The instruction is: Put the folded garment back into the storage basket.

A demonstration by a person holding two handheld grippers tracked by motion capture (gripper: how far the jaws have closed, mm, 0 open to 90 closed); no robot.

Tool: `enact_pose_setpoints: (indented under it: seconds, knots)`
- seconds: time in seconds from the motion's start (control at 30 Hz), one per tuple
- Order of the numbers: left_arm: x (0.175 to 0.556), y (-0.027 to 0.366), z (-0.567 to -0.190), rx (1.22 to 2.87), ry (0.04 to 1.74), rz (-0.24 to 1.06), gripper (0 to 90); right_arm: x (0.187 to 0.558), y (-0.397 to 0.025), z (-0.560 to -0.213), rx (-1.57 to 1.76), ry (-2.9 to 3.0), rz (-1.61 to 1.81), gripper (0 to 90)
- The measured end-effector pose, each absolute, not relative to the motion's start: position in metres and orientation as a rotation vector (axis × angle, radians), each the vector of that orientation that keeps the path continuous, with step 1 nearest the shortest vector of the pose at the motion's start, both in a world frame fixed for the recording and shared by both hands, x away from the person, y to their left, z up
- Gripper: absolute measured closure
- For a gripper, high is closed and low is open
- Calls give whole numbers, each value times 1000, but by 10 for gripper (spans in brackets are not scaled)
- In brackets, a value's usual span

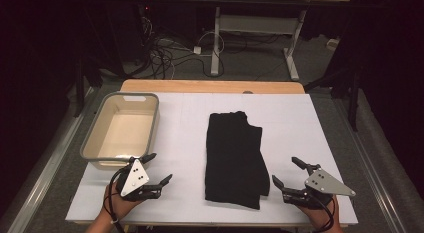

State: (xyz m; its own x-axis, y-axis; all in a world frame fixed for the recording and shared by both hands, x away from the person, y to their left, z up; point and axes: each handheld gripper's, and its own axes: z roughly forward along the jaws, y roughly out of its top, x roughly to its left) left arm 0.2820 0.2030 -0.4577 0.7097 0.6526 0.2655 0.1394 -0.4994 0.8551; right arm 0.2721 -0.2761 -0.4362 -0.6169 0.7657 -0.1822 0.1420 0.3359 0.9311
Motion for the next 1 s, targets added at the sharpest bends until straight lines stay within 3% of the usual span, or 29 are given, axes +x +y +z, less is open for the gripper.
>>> enact_pose_setpoints:
  seconds: [0.6, 1.0]
  knots:
    - [285, 195, -469, 2106, 621, 681, 202, 285, -270, -441, 920, 2116, 1281, 179]
    - [285, 193, -473, 2159, 601, 672, 204, 297, -220, -467, 1026, 2440, 1090, 149]
